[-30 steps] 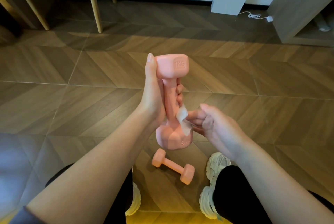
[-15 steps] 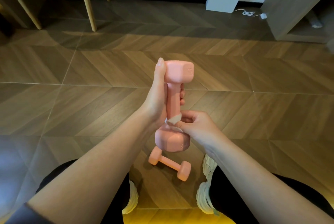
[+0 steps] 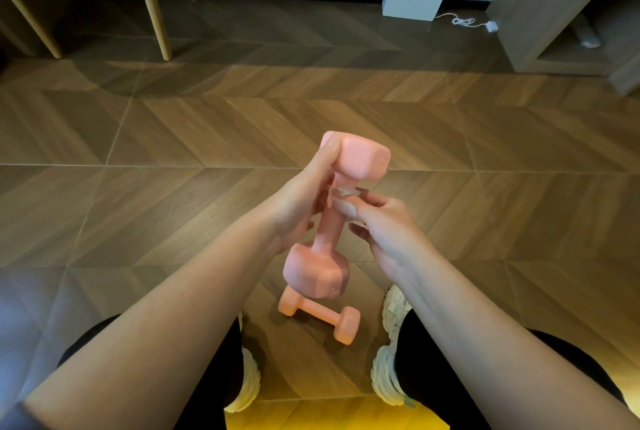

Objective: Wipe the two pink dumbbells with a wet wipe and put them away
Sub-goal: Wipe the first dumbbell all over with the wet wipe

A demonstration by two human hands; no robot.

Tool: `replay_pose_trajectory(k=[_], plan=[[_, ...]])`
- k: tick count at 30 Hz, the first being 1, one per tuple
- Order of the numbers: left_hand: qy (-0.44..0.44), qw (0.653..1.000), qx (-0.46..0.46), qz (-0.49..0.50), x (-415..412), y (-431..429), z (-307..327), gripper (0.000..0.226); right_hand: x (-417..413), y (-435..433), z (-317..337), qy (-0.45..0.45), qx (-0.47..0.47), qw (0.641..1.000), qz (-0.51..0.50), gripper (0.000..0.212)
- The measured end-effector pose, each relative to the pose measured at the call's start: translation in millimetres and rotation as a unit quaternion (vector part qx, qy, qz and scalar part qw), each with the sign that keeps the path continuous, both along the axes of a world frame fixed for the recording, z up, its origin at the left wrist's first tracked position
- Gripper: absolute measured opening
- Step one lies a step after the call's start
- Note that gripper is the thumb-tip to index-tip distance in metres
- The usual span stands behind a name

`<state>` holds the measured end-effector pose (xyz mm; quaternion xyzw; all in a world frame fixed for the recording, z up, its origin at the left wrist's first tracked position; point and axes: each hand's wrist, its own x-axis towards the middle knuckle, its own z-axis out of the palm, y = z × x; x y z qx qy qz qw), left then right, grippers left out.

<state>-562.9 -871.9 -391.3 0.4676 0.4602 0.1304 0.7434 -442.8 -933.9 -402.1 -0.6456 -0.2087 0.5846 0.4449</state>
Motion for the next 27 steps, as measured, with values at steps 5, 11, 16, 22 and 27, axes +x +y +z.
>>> replay_pose_trajectory(k=[5,11,16,22,27], plan=[[0.071,0.996,-0.053,-0.007,-13,-5,-12,0.091,16,8,5,0.042,0.034,0.996,-0.071,0.015],[-0.032,0.978,-0.204,0.001,-13,-20,-14,0.074,37,17,13,0.109,0.034,0.982,-0.147,0.031],[-0.113,0.964,-0.225,0.088,5,-28,-8,0.057,38,20,18,0.159,0.065,0.972,-0.160,0.022],[-0.028,0.992,-0.027,0.117,8,-27,-5,0.054,49,23,23,0.183,0.105,0.957,-0.197,0.019],[0.109,0.948,0.276,0.118,5,-28,-9,0.049,44,23,24,0.211,0.097,0.946,-0.225,0.012]])
